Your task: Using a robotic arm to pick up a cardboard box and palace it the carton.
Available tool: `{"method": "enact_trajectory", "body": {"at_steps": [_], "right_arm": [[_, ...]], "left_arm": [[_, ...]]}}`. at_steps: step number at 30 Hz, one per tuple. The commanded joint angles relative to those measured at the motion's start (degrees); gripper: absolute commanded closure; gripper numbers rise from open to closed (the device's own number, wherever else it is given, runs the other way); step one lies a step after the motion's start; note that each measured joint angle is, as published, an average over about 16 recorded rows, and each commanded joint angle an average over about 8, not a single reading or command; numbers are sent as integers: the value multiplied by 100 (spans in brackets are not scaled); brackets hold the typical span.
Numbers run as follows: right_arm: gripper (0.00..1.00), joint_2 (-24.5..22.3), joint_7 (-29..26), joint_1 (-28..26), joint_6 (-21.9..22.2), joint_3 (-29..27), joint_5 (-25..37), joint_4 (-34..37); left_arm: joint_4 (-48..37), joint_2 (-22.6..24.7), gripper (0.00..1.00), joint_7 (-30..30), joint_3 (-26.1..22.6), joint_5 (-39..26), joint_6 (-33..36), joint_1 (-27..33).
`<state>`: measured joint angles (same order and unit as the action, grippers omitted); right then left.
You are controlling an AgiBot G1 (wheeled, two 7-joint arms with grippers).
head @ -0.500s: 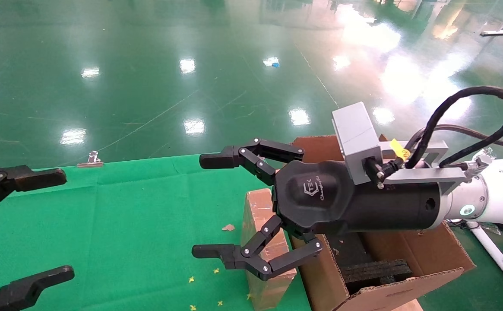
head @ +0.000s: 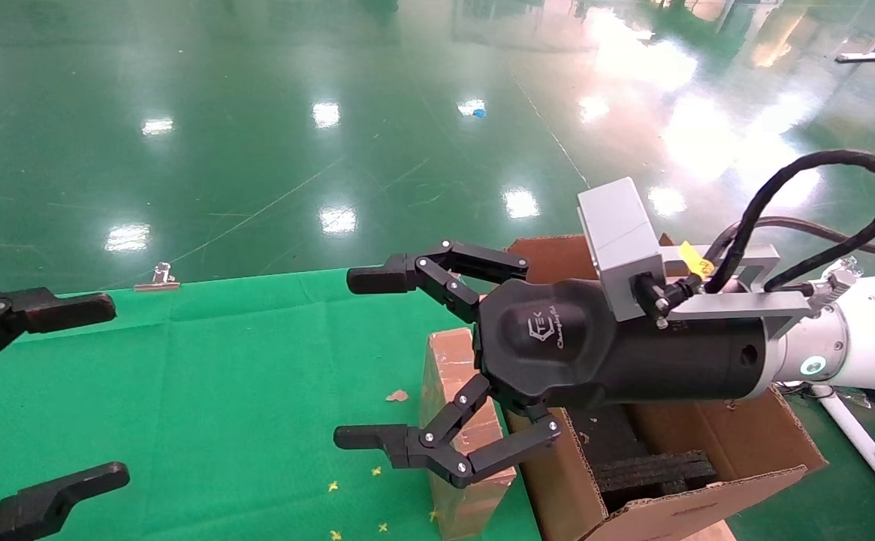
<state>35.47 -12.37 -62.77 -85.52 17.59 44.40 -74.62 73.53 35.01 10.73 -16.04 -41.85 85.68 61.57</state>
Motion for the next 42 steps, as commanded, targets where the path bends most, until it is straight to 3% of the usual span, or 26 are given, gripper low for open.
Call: {"method": "enact_trajectory", "body": {"at_steps": [1,8,16,20,33,42], "right_arm": [[0,-11,-8,18,8,1,-4,-17],[0,372,-693,-772,-90,780,1274,-264],[0,1251,-1754,-2166,-413,2238,3332,-282],[0,1521,-2188,-2859,-471,2888,3939,-283],[0,1583,-3165,-5183,-549,5113,4070,-293],[0,1723,-3472,-5843,-406,6544,3951,-312]], "left_arm": [[-1,0,0,0,0,0,0,0],[-3,0,0,-2,-3,1,1,2],[-4,-1,0,-4,-7,4,0,3],[-4,-2,0,-5,-9,5,-1,4],[-4,-4,0,-8,-14,9,-3,5],[-4,-6,0,-10,-18,11,-5,6]]}}
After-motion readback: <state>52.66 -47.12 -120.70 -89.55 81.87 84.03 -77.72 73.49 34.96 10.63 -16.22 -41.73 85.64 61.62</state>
